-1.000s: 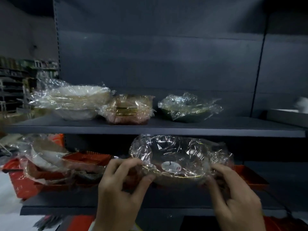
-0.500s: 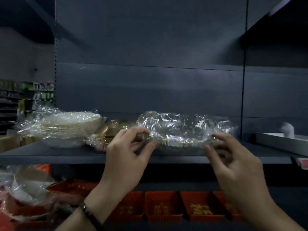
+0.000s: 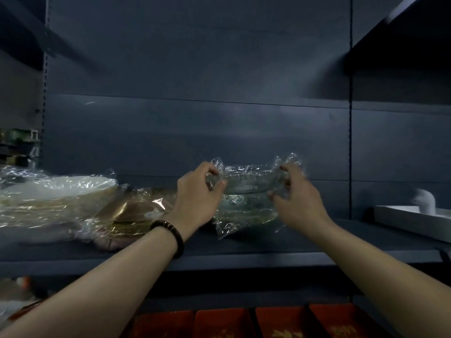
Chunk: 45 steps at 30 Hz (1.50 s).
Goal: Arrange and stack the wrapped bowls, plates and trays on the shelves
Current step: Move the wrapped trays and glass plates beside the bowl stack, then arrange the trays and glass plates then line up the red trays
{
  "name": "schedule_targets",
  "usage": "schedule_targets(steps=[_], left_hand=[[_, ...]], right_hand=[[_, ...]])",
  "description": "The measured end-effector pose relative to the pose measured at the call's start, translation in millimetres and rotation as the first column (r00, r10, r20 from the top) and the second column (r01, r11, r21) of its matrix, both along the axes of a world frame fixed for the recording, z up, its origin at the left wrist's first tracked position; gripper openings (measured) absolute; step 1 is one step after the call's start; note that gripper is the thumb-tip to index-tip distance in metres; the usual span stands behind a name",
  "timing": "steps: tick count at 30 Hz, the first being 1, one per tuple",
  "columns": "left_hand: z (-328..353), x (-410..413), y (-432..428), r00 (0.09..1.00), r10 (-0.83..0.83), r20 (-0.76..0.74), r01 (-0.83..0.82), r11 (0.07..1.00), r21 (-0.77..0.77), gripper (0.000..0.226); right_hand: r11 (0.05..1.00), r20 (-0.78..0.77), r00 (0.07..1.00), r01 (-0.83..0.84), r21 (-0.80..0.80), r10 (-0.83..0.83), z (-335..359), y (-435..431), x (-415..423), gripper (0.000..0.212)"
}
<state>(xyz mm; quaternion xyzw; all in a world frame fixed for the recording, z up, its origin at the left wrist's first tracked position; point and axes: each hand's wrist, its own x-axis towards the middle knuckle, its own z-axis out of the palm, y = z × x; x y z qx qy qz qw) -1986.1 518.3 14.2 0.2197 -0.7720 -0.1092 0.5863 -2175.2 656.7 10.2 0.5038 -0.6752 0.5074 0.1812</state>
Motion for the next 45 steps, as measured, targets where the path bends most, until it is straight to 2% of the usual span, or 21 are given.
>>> schedule_targets(steps=[3,5,7,10,12,15,19,21,24,26,28,35,40,45], left_hand=[[-5.6,-18.5,-8.4,0.995,0.014,0.098,-0.021,0.997,0.071,0.009],[-16.9,-29.2,-13.7,0.968,0.013,0.252,-0.045,0.992,0.121,0.013],[-29.3,-34.5,-18.1,0.924,0.040,0.381,-0.085,0.991,0.102,0.021],[-40.1,-34.7,-24.7,0.899,0.075,0.432,-0.123,0.989,0.085,0.027],[-42.4,-32.8,-25.2,0.868,0.041,0.495,-0.111,0.987,0.113,0.025],[-39.6,-30.0,-23.7,0.839,-0.008,0.545,-0.098,0.982,0.164,0.023],[-52.3,-22.9,-15.8,0.832,-0.045,0.552,-0.077,0.978,0.195,0.063],[-67.5,-11.2,0.3,0.867,-0.091,0.490,-0.005,0.981,0.192,0.073],[-95.8,20.1,25.0,0.945,-0.101,0.311,0.093,0.995,0.042,0.063],[-116.2,51.1,36.9,0.962,-0.106,0.250,0.129,0.989,-0.075,0.036],[-142.3,83.6,35.0,0.967,-0.081,0.242,0.118,0.983,-0.143,0.024],[-244.5,176.7,-22.8,0.937,0.122,0.327,-0.160,0.983,0.091,0.040],[-293.2,220.5,-61.3,0.939,0.208,0.274,-0.272,0.936,0.224,0.027],[-330.6,244.0,-91.8,0.913,0.358,0.198,-0.401,0.879,0.258,0.053]], right_hand=[[0.988,0.033,0.999,-0.016,0.157,0.011,-7.2,-22.7,-28.8,0.065],[0.958,0.054,0.997,0.031,0.284,-0.048,-24.7,-33.6,-47.6,0.053],[0.929,0.024,0.995,0.084,0.361,-0.099,-42.4,-37.9,-59.0,0.053],[0.909,-0.042,0.995,0.102,0.405,-0.093,-52.8,-32.6,-56.1,0.056],[0.913,-0.072,0.993,0.117,0.391,-0.096,-51.9,-29.1,-51.9,0.065],[0.898,-0.038,0.992,0.124,0.423,-0.119,-47.6,-24.8,-46.1,0.078],[0.880,-0.008,0.991,0.123,0.458,-0.134,-40.4,-7.5,-17.0,0.070],[0.896,-0.044,0.986,0.163,0.413,-0.160,-43.1,-0.1,4.7,0.065],[0.947,-0.215,0.967,0.193,0.259,-0.138,-59.2,10.4,45.5,0.039],[0.981,-0.273,0.962,0.056,0.188,-0.003,-75.8,14.7,68.7,0.024],[0.969,-0.248,0.958,-0.087,0.233,0.145,-95.2,12.7,88.6,0.018],[0.834,-0.185,0.895,-0.281,0.474,0.407,-160.8,-38.2,155.8,0.018],[0.765,-0.183,0.859,-0.305,0.568,0.478,-197.0,-90.1,209.0,0.019],[0.708,-0.102,0.874,-0.312,0.634,0.476,-240.1,-163.6,242.6,0.010]])
